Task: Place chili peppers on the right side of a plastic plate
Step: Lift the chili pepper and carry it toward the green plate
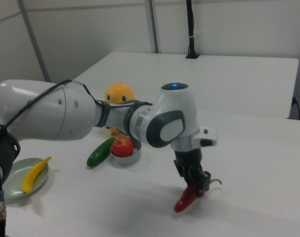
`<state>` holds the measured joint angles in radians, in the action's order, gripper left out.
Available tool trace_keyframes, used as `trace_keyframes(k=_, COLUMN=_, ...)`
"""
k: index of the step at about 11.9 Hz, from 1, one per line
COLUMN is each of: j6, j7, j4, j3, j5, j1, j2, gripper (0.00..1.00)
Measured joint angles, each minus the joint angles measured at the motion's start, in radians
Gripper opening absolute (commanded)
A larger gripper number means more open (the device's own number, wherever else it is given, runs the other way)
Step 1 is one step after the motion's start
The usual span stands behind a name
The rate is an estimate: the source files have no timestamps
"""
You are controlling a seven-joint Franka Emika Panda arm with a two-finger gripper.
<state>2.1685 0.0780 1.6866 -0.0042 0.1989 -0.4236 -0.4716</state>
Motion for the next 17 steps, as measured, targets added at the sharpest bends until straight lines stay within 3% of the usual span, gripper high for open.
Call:
trace_keyframes(k=5, j6=-0.124, j7=0.033, j4=0.042, j3=0.179, j5=0.0, j1=0.027, j2=0.095, gripper=0.37)
trace_keyframes(k=9, j6=-0.227, j7=0.054, j4=0.15, j3=0.302, j5=-0.024, j1=0.083, j2=0.258, gripper=0.37)
trace_keyframes(k=14, j6=-0.322, j7=0.064, j4=0.247, j3=0.316, j5=-0.117, j1=0.266, j2=0.382, gripper=0.37)
trace_keyframes(k=17, j6=-0.351, j7=0.065, j4=0.309, j3=0.316, j5=-0.122, j1=0.338, j2=0.392, gripper=0.37)
